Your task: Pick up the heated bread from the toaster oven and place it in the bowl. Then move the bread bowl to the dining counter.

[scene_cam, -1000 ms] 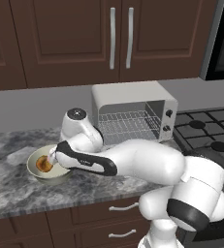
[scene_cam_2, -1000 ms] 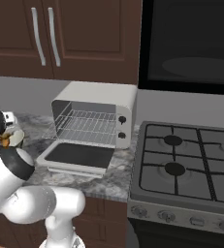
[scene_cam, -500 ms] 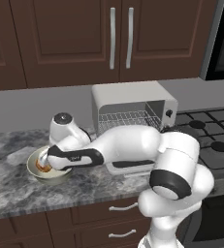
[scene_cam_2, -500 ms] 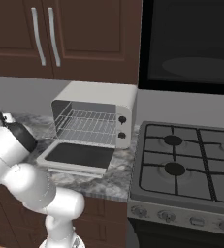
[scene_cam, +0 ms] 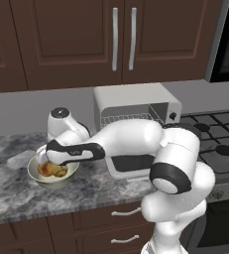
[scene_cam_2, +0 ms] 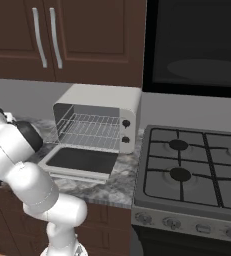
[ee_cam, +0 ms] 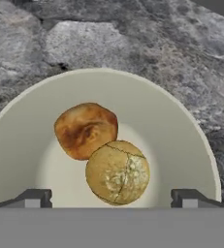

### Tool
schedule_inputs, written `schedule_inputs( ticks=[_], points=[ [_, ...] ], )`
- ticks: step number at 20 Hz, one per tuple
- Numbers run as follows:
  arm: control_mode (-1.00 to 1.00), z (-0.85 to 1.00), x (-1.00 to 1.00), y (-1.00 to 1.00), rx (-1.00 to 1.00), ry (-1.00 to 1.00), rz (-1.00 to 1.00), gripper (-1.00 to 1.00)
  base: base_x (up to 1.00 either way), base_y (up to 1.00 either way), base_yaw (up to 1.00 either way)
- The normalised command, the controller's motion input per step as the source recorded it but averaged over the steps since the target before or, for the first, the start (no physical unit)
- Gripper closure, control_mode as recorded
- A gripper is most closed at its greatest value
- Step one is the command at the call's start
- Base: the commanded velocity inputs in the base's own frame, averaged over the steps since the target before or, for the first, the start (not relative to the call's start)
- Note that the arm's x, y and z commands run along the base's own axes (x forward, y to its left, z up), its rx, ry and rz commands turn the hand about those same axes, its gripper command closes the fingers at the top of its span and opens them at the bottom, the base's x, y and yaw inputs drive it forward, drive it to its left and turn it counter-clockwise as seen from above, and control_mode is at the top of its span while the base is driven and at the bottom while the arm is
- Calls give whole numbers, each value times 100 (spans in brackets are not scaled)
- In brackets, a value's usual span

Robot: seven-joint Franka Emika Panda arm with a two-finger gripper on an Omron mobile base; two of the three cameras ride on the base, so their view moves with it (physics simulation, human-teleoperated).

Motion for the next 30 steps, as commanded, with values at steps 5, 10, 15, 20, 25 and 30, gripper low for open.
schedule_inputs(
  ticks=[5, 10, 15, 20, 25, 30],
  points=[
    [-100, 0, -43, -68, 13, 12, -40, -100, 0, 0, 0],
    [-100, -14, -48, -51, 13, 8, -31, -100, 0, 0, 0],
    [-100, -46, -96, -11, 10, 1, -33, -100, 0, 0, 0],
    [-100, -21, -20, 26, 2, -1, -30, -100, 0, 0, 0],
    [-100, -7, 26, 27, 0, -1, -27, -100, 0, 0, 0],
    [-100, 15, 20, 14, 7, 0, -22, -100, 0, 0, 0]
  ],
)
